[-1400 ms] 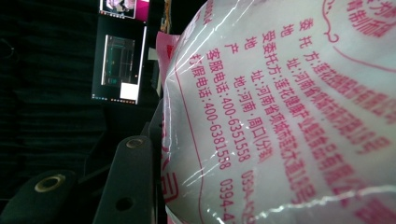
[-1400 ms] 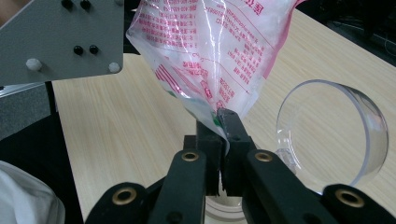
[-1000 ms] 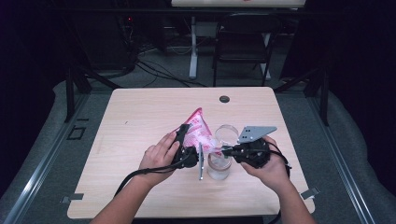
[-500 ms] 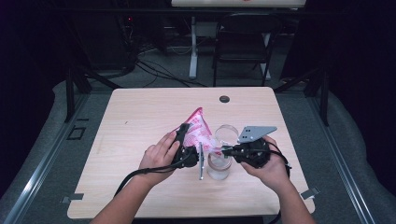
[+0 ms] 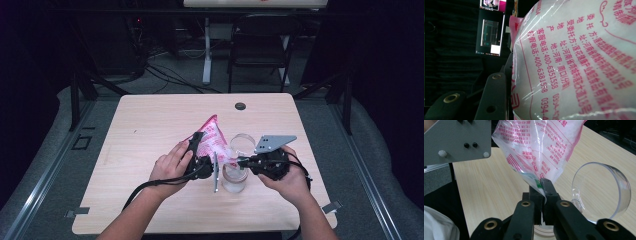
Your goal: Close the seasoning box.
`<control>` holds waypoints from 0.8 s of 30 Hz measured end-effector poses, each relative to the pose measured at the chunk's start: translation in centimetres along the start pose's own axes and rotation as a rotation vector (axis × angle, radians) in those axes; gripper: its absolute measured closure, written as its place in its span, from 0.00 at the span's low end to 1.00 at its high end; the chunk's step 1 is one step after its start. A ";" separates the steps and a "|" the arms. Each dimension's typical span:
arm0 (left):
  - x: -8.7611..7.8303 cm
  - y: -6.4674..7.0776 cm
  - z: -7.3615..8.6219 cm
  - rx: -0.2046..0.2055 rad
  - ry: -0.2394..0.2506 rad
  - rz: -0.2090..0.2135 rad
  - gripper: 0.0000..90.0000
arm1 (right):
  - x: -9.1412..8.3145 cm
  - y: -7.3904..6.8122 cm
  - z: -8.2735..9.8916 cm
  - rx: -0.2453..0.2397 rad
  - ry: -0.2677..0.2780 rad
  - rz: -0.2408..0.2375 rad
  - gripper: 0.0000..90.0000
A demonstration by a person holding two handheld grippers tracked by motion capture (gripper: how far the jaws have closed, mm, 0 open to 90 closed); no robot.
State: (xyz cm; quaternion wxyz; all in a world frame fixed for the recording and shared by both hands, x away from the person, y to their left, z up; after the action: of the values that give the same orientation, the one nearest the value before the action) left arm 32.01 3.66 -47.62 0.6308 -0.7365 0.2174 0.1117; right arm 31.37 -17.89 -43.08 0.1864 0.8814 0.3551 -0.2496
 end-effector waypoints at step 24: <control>0.1 -0.1 -0.2 -0.001 -0.002 0.001 0.67 | 0.0 0.1 0.1 -0.005 -0.009 0.007 0.98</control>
State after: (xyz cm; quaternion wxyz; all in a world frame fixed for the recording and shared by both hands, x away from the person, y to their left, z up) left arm 32.11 3.44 -47.57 0.6304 -0.7367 0.2171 0.1130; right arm 31.47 -18.01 -43.16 0.1912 0.8810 0.3518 -0.2521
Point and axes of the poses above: each handheld gripper's, and its own axes: x roughly forward along the jaws, z roughly out of its underside, y roughly to its right, the point moved 1 cm from there along x, roughly forward along the jaws, and after that the axes turned 14 degrees about z, right-handed, at the moved point
